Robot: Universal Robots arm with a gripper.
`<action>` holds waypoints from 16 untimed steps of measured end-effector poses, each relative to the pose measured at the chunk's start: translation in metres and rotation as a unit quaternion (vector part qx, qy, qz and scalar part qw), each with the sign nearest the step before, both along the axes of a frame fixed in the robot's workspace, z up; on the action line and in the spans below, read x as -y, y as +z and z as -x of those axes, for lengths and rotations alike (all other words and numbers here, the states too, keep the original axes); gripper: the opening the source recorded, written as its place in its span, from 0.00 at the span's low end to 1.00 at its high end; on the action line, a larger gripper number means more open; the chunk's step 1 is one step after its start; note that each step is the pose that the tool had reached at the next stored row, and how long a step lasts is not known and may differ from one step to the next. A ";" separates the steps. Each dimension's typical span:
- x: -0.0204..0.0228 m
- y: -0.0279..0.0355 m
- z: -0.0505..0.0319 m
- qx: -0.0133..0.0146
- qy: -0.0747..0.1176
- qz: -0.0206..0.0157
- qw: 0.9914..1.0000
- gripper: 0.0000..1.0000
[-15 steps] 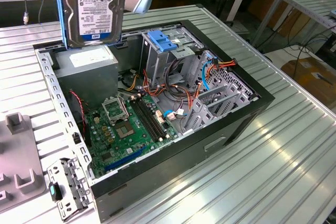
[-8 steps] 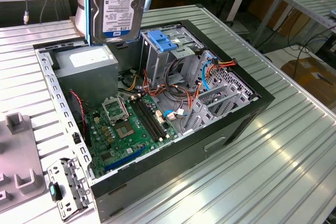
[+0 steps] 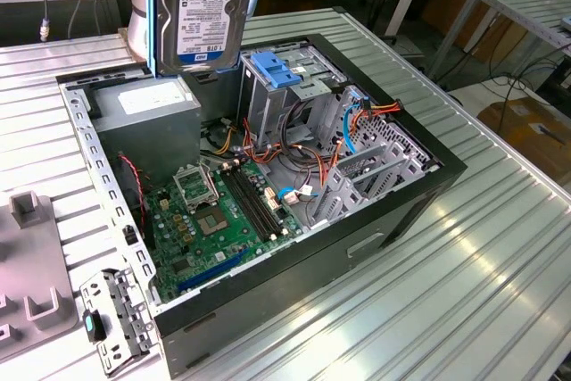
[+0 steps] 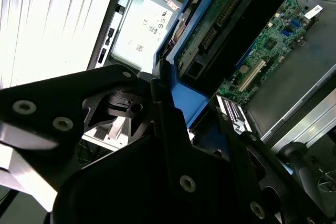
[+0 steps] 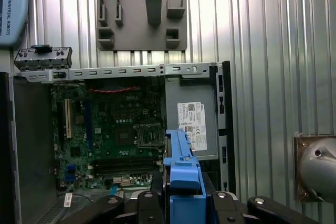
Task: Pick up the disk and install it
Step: 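Insert the disk into the insertion slot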
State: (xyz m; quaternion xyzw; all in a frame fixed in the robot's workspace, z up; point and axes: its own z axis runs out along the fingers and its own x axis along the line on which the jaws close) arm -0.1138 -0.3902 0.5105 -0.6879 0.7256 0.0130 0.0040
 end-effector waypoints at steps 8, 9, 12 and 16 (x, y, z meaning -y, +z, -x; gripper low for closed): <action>0.0000 0.0001 0.0000 0.001 0.000 0.000 1.000 0.37; 0.0000 0.0000 0.0003 0.004 0.000 0.001 1.000 0.37; 0.0091 -0.0031 0.0019 0.027 0.000 0.002 1.000 0.37; 0.0212 -0.0049 0.0019 0.029 0.000 0.002 1.000 0.37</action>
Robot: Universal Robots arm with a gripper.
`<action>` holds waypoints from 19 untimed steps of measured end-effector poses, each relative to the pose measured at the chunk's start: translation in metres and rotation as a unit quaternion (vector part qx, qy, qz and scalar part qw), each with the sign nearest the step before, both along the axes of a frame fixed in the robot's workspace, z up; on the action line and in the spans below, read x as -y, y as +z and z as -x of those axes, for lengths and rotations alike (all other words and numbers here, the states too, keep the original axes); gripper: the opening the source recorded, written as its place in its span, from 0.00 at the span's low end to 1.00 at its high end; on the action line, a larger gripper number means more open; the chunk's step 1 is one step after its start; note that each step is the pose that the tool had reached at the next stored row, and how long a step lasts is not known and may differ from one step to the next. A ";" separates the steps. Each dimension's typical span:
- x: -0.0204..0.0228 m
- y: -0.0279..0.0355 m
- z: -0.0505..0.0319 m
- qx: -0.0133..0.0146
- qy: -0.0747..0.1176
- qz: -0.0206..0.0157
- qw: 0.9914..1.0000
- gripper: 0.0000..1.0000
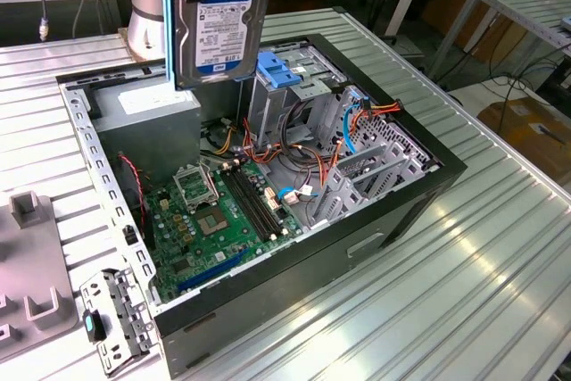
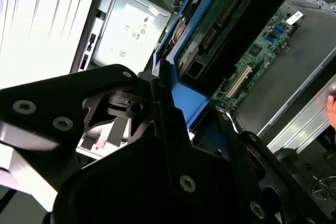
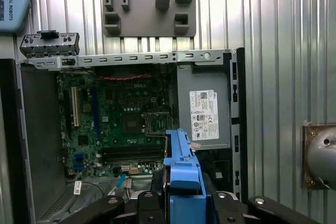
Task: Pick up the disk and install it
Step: 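Insert the disk into the insertion slot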
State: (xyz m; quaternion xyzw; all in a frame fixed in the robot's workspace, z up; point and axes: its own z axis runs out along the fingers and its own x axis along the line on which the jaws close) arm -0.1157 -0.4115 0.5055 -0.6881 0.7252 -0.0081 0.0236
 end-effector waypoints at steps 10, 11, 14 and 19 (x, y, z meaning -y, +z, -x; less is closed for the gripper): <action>0.0231 -0.0017 0.0000 0.000 0.000 0.000 1.000 0.37; 0.0246 -0.0018 0.0000 0.000 0.000 0.000 1.000 0.37; 0.0291 -0.0022 0.0000 0.000 0.000 0.000 1.000 0.37; 0.0401 -0.0030 0.0000 0.001 0.000 0.000 1.000 0.37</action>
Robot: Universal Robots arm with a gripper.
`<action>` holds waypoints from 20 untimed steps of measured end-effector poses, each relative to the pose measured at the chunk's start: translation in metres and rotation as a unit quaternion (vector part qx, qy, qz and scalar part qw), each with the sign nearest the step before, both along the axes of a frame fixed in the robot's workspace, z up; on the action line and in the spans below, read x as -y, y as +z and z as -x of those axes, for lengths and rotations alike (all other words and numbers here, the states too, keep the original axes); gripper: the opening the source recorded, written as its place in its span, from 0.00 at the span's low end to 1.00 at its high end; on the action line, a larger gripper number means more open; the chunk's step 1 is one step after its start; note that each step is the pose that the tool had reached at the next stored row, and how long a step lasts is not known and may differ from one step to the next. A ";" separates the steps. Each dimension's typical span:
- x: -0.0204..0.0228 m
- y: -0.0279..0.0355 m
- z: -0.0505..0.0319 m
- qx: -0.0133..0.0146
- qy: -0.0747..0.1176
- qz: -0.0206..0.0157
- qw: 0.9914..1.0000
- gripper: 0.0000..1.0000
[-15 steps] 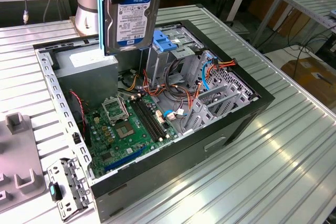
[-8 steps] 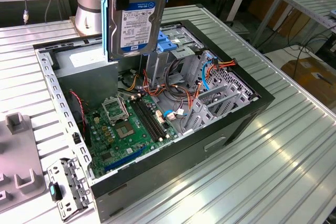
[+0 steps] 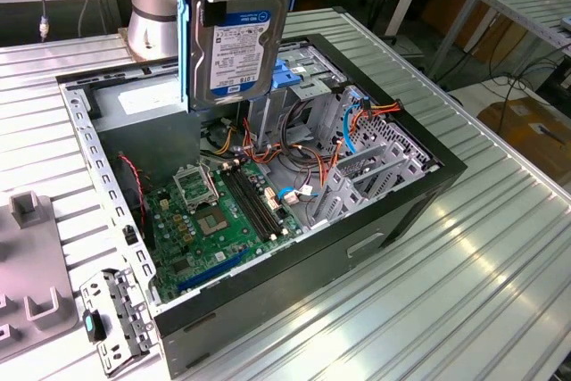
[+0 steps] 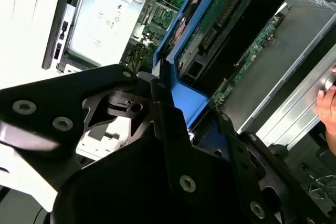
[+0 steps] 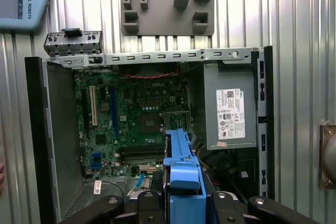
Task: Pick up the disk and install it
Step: 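Insert the disk into the insertion slot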
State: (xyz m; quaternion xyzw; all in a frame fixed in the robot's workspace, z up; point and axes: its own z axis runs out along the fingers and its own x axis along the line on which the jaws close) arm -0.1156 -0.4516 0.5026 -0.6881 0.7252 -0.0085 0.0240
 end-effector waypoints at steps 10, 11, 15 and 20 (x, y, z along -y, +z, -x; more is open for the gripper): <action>0.0078 -0.0005 0.0000 0.000 0.000 0.000 1.000 0.37; 0.0079 -0.0005 0.0000 0.000 0.000 0.000 1.000 0.37; 0.0094 -0.0005 -0.0001 0.000 0.000 0.000 1.000 0.37; 0.0169 -0.0008 -0.0002 0.000 0.000 0.000 1.000 0.37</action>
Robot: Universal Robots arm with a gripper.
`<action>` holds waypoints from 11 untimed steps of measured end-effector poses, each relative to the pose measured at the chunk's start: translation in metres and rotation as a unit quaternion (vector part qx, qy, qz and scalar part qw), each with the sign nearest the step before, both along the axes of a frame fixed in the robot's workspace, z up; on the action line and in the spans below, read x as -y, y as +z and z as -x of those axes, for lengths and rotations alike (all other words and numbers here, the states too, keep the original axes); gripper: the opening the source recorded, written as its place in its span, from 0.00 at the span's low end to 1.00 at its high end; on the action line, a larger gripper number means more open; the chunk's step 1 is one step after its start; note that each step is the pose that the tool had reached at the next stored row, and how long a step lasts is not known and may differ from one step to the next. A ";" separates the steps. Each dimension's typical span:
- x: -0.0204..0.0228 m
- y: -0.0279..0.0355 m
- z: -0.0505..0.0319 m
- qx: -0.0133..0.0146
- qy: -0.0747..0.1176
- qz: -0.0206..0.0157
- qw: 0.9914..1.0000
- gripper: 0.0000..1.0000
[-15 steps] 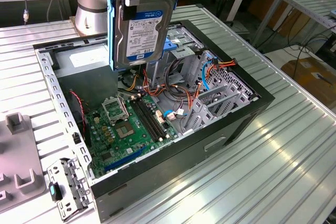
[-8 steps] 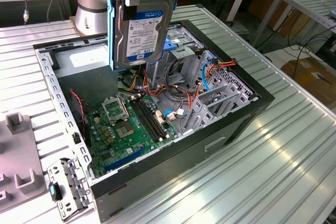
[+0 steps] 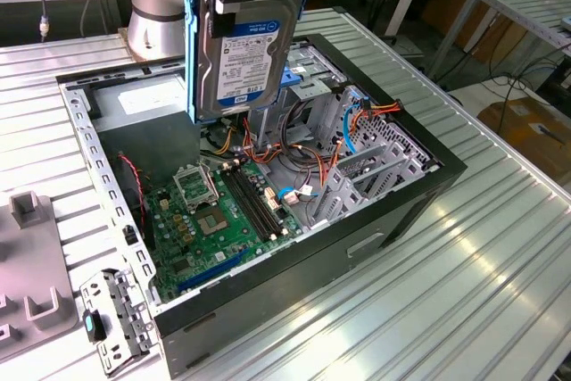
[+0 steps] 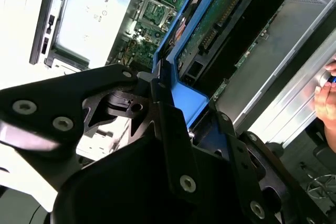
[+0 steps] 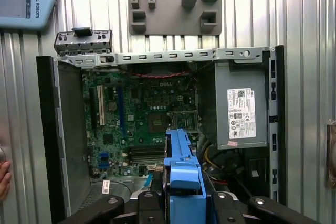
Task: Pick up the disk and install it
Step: 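Insert the disk into the insertion slot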
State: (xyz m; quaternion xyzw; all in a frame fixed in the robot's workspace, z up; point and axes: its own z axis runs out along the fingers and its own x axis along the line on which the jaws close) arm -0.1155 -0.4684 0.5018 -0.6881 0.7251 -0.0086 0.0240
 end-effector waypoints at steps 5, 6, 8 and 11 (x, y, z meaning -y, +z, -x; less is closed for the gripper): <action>0.0084 -0.0002 -0.0026 0.000 0.000 0.000 1.000 0.37; 0.0090 -0.0002 -0.0046 0.000 0.000 0.000 1.000 0.37; 0.0102 -0.0005 -0.0108 0.000 0.000 0.000 1.000 0.37; 0.0120 -0.0010 -0.0198 0.000 0.000 0.000 1.000 0.37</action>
